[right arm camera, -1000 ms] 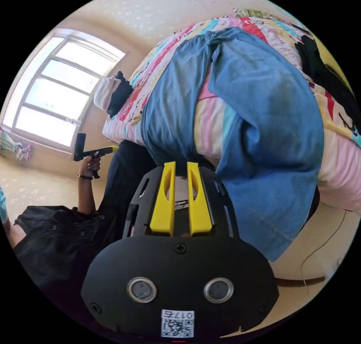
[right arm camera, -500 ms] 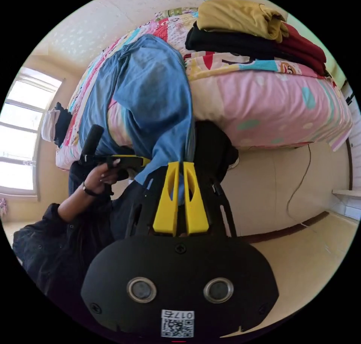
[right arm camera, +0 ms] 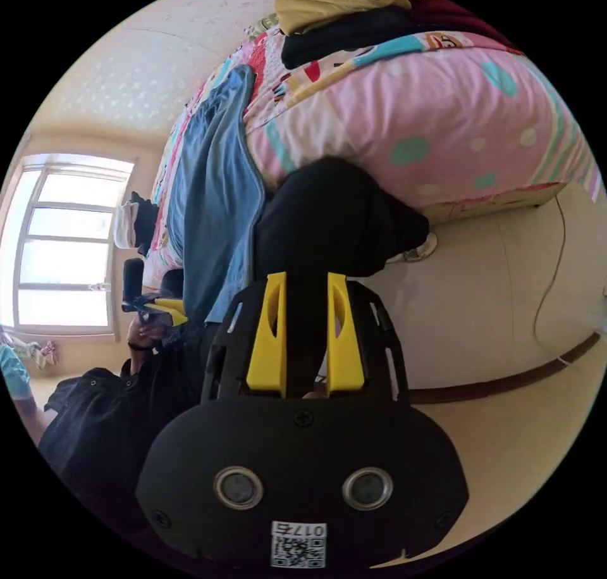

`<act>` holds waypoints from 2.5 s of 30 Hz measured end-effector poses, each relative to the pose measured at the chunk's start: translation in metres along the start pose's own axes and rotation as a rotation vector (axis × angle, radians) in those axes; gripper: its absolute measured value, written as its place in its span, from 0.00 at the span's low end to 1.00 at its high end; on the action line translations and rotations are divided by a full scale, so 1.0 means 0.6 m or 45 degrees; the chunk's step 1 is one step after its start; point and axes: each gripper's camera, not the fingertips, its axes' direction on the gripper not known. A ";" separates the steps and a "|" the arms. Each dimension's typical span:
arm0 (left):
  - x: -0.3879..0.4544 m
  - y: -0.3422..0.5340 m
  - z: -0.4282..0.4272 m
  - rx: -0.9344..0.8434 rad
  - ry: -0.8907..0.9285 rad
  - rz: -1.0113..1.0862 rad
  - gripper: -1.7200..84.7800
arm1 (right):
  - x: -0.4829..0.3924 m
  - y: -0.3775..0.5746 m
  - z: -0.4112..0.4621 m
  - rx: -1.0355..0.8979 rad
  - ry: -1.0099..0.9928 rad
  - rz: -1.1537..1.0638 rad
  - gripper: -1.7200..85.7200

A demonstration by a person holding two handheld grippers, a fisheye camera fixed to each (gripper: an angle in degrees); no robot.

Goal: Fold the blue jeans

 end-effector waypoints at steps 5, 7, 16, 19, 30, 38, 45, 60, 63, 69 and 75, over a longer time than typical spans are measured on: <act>-0.053 0.022 -0.053 0.062 0.169 -0.073 0.13 | -0.053 -0.010 0.014 0.018 0.007 -0.148 0.15; -0.052 0.025 -0.069 0.060 0.100 -0.062 0.13 | -0.064 -0.016 0.027 -0.036 0.067 -0.169 0.14; 0.111 0.007 -0.129 0.259 0.038 0.250 0.18 | -0.224 0.000 -0.039 -0.107 -0.142 -0.655 0.04; 0.168 -0.057 -0.106 0.197 -0.001 0.320 0.20 | -0.293 -0.010 -0.040 -0.154 -0.181 -0.881 0.04; 0.122 -0.112 -0.095 0.278 0.112 0.253 0.01 | -0.283 -0.318 -0.131 0.161 -0.189 -0.744 0.09; 0.143 -0.116 -0.096 0.363 0.142 0.225 0.01 | -0.292 -0.721 0.175 -0.148 0.288 -0.397 0.16; 0.086 -0.041 -0.198 0.504 0.340 0.138 0.01 | -0.368 -0.804 0.227 0.093 -0.037 -0.350 0.06; -0.138 0.194 -0.258 0.698 0.162 -0.399 0.14 | -0.538 -0.723 0.425 -0.418 -0.387 -0.801 0.17; -0.107 0.217 -0.301 0.910 -0.111 -0.405 0.15 | -0.491 -0.650 0.327 -0.308 -0.342 -0.857 0.17; -0.097 0.084 -0.327 1.005 -0.398 -0.271 0.17 | -0.321 -0.496 0.255 -0.135 0.125 -0.587 0.16; -0.051 -0.044 -0.269 0.848 -0.909 -0.280 0.12 | -0.343 -0.394 0.286 -0.225 0.120 -0.692 0.07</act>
